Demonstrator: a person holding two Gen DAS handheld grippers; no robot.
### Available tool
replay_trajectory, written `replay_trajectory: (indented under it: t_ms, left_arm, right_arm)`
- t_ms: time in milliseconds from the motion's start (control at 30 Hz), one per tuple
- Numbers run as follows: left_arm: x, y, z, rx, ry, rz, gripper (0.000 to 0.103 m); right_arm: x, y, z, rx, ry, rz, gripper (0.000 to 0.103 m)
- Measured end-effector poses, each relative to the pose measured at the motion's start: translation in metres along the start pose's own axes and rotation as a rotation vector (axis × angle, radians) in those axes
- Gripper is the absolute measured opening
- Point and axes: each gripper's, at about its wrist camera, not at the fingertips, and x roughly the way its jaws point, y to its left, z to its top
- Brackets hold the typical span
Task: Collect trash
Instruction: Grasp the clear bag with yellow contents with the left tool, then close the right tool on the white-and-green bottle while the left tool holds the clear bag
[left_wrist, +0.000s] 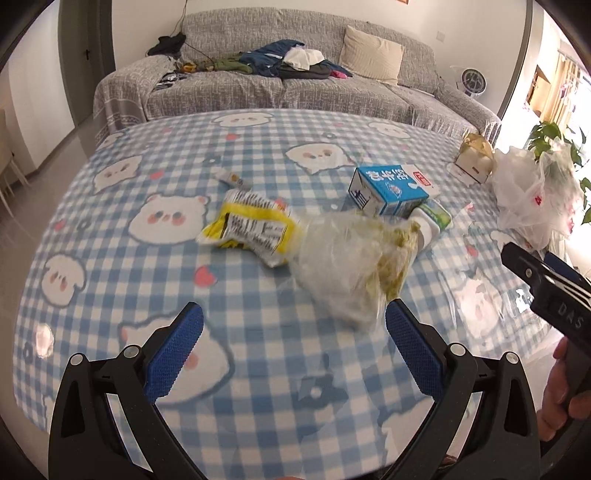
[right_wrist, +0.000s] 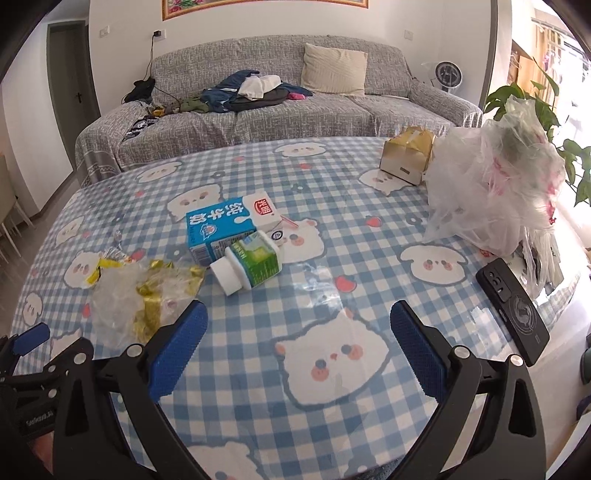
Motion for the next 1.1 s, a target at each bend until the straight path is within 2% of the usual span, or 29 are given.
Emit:
replay_trajectory:
  t_ms: [133,300,500,667,733,767,800,833,900,933,967,1000,1100]
  left_arm:
    - [0.018,-0.006,0.020,0.007,0.009,0.002,0.097]
    - [0.036,-0.012,0.040,-0.017,0.035,-0.031,0.097]
    - [0.053,-0.023,0.054,-0.027,0.057,-0.048,0.097]
    - [0.062,-0.037,0.057,0.007,0.070,-0.036,0.096]
    - [0.067,-0.039,0.055,0.011,0.089,-0.034,0.090]
    - [0.069,-0.040,0.054,0.011,0.099,-0.045,0.080]
    - [0.071,-0.041,0.053,0.014,0.111,-0.063,0.074]
    - [0.071,-0.044,0.051,0.025,0.115,-0.062,0.073]
    - [0.069,-0.047,0.048,0.048,0.110,-0.054,0.057]
    - [0.069,-0.049,0.046,0.059,0.113,-0.050,0.052]
    - [0.068,-0.048,0.045,0.061,0.110,-0.045,0.039]
    - [0.067,-0.046,0.044,0.056,0.112,-0.050,0.032]
    - [0.059,-0.039,0.041,0.034,0.118,-0.072,0.017]
  right_arm:
    - [0.009,-0.008,0.008,0.033,0.010,0.001,0.095]
    - [0.018,-0.014,0.011,0.053,0.029,-0.008,0.095]
    - [0.024,-0.014,0.007,0.051,0.044,-0.016,0.095]
    - [0.028,-0.017,0.005,0.031,0.051,-0.036,0.095]
    - [0.029,-0.020,0.005,0.038,0.055,-0.036,0.095]
    - [0.029,-0.021,0.006,0.040,0.055,-0.037,0.095]
    - [0.029,-0.023,0.006,0.043,0.055,-0.037,0.095]
    - [0.030,-0.024,0.006,0.047,0.056,-0.036,0.095]
    - [0.033,-0.027,0.008,0.055,0.062,-0.032,0.095]
    - [0.035,-0.027,0.009,0.057,0.065,-0.029,0.095]
    - [0.037,-0.028,0.009,0.058,0.069,-0.028,0.095]
    - [0.040,-0.029,0.011,0.059,0.072,-0.032,0.095]
    - [0.047,-0.031,0.013,0.063,0.078,-0.025,0.095]
